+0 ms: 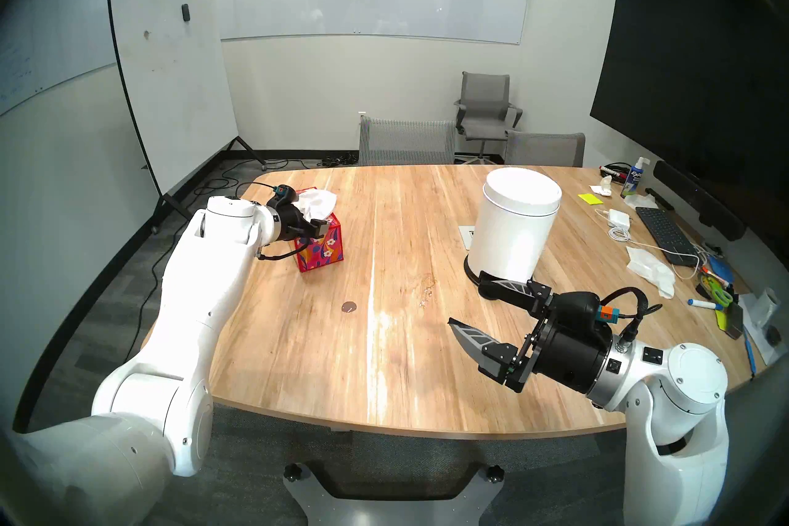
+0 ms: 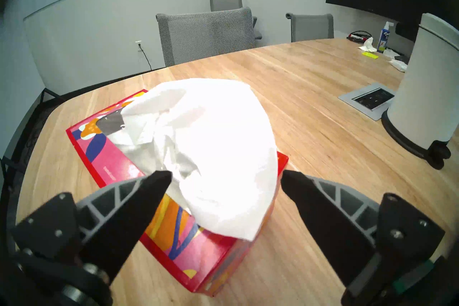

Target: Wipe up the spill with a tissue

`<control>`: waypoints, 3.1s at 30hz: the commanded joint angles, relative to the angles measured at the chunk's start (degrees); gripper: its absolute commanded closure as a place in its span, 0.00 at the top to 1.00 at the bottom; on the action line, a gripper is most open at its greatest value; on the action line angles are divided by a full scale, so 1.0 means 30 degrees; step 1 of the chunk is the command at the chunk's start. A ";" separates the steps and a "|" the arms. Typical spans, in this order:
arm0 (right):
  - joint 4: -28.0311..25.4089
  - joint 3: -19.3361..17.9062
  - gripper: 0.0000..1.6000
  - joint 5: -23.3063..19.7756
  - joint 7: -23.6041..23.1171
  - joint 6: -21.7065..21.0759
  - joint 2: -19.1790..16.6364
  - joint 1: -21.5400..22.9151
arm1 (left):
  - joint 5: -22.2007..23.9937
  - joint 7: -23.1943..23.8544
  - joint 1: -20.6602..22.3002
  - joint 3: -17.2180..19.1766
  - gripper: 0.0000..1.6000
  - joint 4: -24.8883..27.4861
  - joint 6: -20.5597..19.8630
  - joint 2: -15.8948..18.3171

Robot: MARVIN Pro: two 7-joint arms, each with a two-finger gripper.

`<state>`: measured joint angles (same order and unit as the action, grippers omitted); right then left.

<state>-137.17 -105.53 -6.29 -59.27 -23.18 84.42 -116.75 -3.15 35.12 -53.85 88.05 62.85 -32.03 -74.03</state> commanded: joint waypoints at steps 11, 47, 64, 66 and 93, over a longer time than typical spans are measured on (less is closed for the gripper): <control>-0.0298 -0.0038 1.00 -0.0042 -0.0031 -0.0002 -0.0009 0.0048 | -0.0028 -0.0235 0.0553 -0.0048 0.00 -0.0388 0.0761 -0.0052; -0.0272 -0.0031 1.00 -0.0035 -0.0038 0.0016 -0.0001 0.0061 | 0.1696 0.1592 -0.0673 0.1943 0.00 0.7212 -0.2896 0.0151; -0.0250 -0.0025 1.00 -0.0030 -0.0040 0.0026 0.0004 0.0071 | 0.1966 0.0431 0.2315 0.2127 0.00 0.6992 -0.4291 -0.0706; -0.0253 -0.0026 1.00 -0.0030 -0.0041 0.0025 0.0004 0.0070 | 0.2042 0.0391 0.2668 0.2151 0.00 0.6892 -0.4500 -0.0736; -0.0261 -0.0030 1.00 -0.0027 -0.0046 0.0021 0.0009 0.0069 | 0.4560 0.4908 0.2210 0.3623 0.00 1.1019 -0.7656 0.1480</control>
<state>-137.12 -105.53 -6.25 -59.32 -23.17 84.49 -116.72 7.93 45.47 -45.13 97.36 90.46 -55.04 -72.79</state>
